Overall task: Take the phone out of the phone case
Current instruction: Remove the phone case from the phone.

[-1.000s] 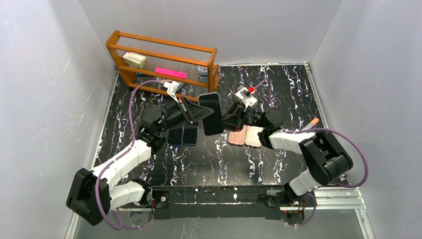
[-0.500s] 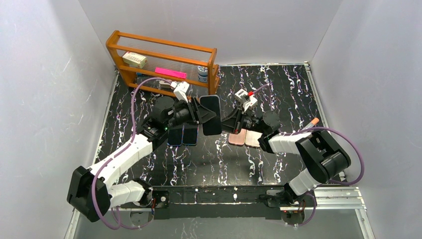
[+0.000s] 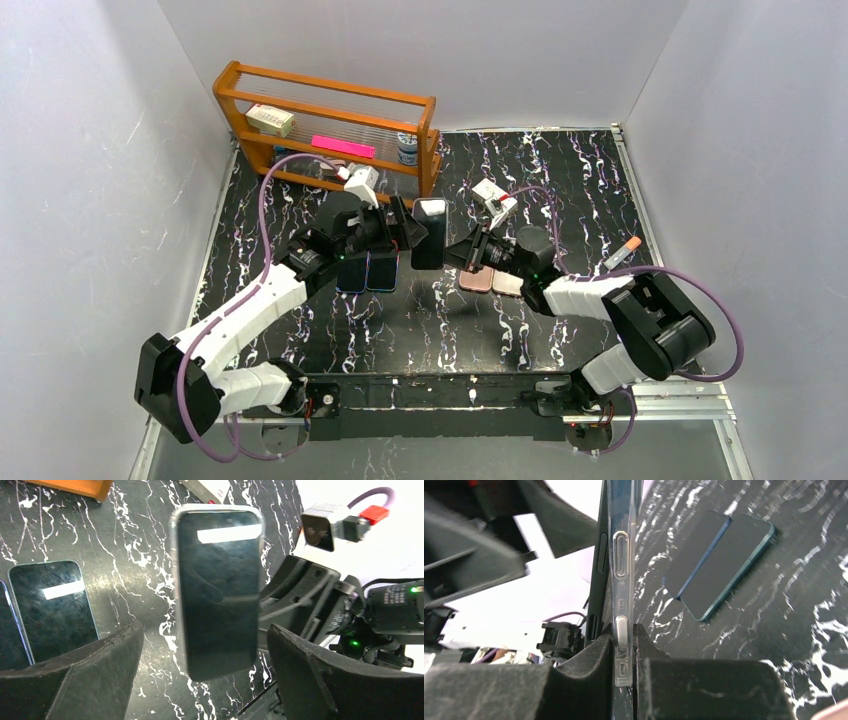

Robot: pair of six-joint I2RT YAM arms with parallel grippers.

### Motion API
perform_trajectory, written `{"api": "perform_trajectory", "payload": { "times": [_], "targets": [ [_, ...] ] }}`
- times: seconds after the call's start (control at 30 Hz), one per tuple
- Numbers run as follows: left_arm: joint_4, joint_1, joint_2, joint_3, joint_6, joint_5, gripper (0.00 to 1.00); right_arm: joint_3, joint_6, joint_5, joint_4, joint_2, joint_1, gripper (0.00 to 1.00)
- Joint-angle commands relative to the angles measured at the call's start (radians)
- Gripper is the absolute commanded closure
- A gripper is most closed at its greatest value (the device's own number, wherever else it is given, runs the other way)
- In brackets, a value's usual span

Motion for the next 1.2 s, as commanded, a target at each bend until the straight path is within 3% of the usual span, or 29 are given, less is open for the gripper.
{"api": "perform_trajectory", "payload": {
  "times": [0.0, 0.37, 0.63, 0.9, 1.17],
  "targets": [
    [-0.088, -0.078, -0.002, 0.06, 0.095, -0.137, 0.05, 0.035, 0.034, 0.131, -0.142, -0.041, 0.018, 0.99],
    [-0.191, -0.325, 0.089, 0.125, 0.353, -0.442, 0.05, 0.076, 0.116, 0.207, -0.343, -0.065, 0.04, 0.99],
    [-0.189, -0.463, 0.195, 0.151, 0.468, -0.606, 0.17, 0.086, 0.157, 0.211, -0.399, -0.105, 0.046, 0.99],
    [-0.189, -0.51, 0.248, 0.169, 0.49, -0.723, 0.4, 0.086, 0.174, 0.196, -0.403, -0.112, 0.05, 0.99],
    [-0.18, -0.539, 0.291, 0.169, 0.511, -0.771, 0.46, 0.091, 0.19, 0.181, -0.392, -0.101, 0.054, 0.99]
  ]
}}
